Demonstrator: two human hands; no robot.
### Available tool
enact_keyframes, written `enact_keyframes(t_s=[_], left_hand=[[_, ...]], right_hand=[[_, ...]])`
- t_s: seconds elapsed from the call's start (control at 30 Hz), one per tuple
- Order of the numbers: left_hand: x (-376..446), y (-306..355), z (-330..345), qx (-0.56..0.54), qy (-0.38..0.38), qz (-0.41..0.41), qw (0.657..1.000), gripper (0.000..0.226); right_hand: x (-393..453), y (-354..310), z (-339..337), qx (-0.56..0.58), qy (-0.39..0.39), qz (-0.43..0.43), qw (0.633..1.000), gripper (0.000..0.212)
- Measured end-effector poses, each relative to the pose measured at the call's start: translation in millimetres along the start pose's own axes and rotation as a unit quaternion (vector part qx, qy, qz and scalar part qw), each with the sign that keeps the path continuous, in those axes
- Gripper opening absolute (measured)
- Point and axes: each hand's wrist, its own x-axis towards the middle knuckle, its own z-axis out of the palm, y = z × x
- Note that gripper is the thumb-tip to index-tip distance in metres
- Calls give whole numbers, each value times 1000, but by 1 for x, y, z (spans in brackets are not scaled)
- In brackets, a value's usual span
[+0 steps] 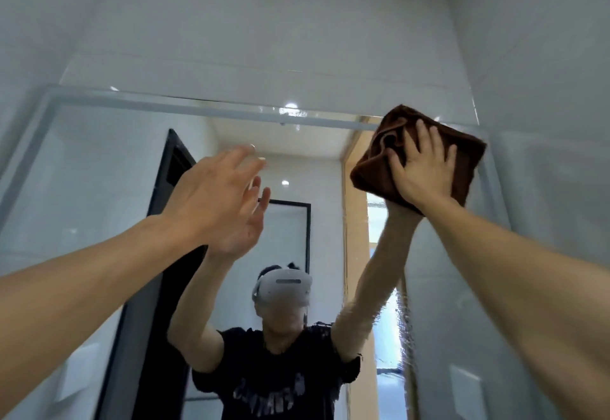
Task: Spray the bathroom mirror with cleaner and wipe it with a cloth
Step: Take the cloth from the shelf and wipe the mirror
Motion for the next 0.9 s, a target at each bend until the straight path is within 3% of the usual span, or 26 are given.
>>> enact_keyframes(t_s=[0.17, 0.3, 0.4, 0.53, 0.67, 0.8, 0.9], left_hand=[[30, 6, 15, 4, 28, -61, 998, 38], [48, 25, 28, -1, 55, -43, 998, 33], [48, 36, 32, -1, 61, 31, 998, 35], [42, 46, 31, -8, 45, 99, 994, 41], [30, 37, 23, -5, 45, 129, 991, 39], [14, 9, 14, 1, 56, 105, 993, 39], [8, -6, 10, 18, 77, 44, 996, 42]], right_hand=[[-43, -95, 9, -9, -15, -266, 964, 64], [-35, -73, 6, -18, -12, -346, 938, 62], [-7, -29, 0, -25, 0, -289, 957, 67], [28, 46, -8, -14, 0, -113, 993, 74], [38, 85, -11, -7, -8, 32, 999, 84], [18, 42, -6, -8, -10, 25, 1000, 82], [-20, -15, -1, -14, -9, -68, 998, 77]])
